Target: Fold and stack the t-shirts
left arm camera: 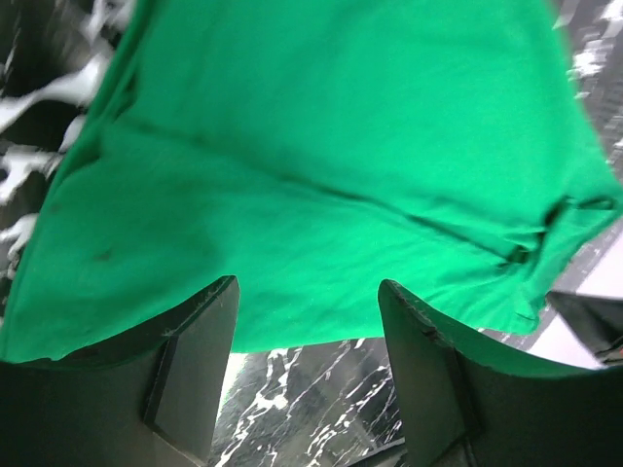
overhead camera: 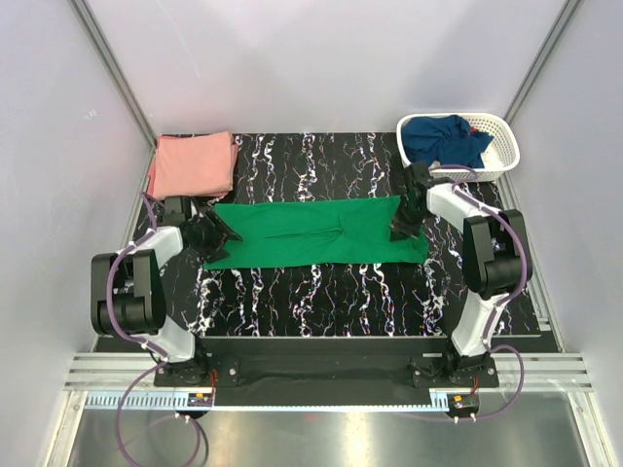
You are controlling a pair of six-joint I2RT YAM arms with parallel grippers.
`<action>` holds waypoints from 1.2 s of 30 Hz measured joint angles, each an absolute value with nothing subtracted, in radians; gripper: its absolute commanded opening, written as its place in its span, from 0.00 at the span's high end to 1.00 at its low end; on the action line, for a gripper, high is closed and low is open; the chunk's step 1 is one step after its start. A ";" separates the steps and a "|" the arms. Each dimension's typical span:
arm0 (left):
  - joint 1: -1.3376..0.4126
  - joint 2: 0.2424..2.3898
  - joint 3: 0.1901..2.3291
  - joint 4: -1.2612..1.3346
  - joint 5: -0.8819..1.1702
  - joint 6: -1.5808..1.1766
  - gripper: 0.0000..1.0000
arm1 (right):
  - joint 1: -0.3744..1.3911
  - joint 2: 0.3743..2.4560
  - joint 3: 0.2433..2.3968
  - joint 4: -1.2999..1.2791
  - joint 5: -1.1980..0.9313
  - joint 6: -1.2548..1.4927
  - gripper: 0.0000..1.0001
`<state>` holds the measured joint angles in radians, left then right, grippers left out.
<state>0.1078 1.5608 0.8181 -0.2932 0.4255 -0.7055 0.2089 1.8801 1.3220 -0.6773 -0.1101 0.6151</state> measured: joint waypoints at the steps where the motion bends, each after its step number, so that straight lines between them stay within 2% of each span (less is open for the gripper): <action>1: 0.105 1.561 0.808 -0.298 0.416 -0.714 0.35 | 0.204 1.875 1.291 -0.679 -0.096 0.604 1.00; 14: 0.096 1.566 0.804 -0.343 0.258 -0.791 0.34 | 0.128 1.678 1.173 -0.708 0.065 0.548 1.00; 22: 0.096 1.574 0.829 -0.371 0.200 -0.803 0.35 | 0.086 1.678 1.068 -0.690 0.060 0.547 1.00; 36: 0.094 1.570 0.838 -0.392 0.125 -0.812 0.34 | 0.045 1.752 1.063 -0.646 0.072 0.548 1.00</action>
<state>0.0944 1.5703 0.8379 -0.3916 0.1246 -0.8116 0.0448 1.7515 1.0626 -0.6456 0.0723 0.5480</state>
